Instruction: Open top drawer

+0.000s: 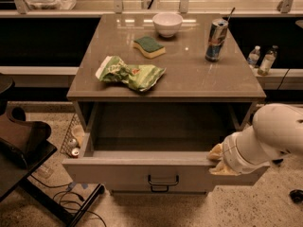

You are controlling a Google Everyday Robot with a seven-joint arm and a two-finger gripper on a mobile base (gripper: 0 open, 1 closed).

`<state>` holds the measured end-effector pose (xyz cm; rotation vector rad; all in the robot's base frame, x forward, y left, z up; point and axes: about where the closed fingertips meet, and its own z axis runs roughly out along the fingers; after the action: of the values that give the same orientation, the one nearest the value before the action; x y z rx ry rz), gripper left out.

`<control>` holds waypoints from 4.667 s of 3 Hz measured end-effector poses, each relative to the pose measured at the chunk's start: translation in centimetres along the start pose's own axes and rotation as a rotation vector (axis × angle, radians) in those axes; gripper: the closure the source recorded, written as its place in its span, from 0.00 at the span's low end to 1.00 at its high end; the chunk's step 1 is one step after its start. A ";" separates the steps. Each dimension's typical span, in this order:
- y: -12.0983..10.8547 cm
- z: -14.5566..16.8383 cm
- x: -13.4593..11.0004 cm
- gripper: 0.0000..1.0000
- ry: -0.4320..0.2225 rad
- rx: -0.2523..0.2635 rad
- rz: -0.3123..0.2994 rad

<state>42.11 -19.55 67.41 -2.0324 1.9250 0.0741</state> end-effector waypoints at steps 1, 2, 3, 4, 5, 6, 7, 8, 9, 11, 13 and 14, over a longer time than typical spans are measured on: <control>0.0 0.0 -0.1 0.28 0.001 0.000 -0.002; 0.0 0.0 -0.1 0.05 0.001 0.000 -0.004; 0.1 -0.1 -0.2 0.00 0.001 0.000 -0.005; -0.1 -0.3 -0.2 0.00 0.008 0.003 -0.002; -1.6 -3.1 -0.2 0.03 0.075 0.040 0.017; -2.9 -8.6 -0.4 0.26 0.181 0.072 0.042; -4.4 -12.0 -0.4 0.49 0.241 0.131 -0.003; -6.1 -12.1 1.3 0.73 0.217 0.200 -0.069; -9.0 -10.5 3.2 0.96 0.149 0.301 -0.092; -12.0 -7.0 4.2 1.00 0.048 0.345 -0.120; -11.8 -1.5 1.1 1.00 0.020 0.280 -0.162; -10.5 1.1 -0.6 1.00 0.001 0.234 -0.187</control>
Offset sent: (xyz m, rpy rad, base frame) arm -0.0003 0.0006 0.0003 -0.0009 -0.0004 0.0016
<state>52.59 -18.44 68.70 -2.0403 1.6477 -0.1882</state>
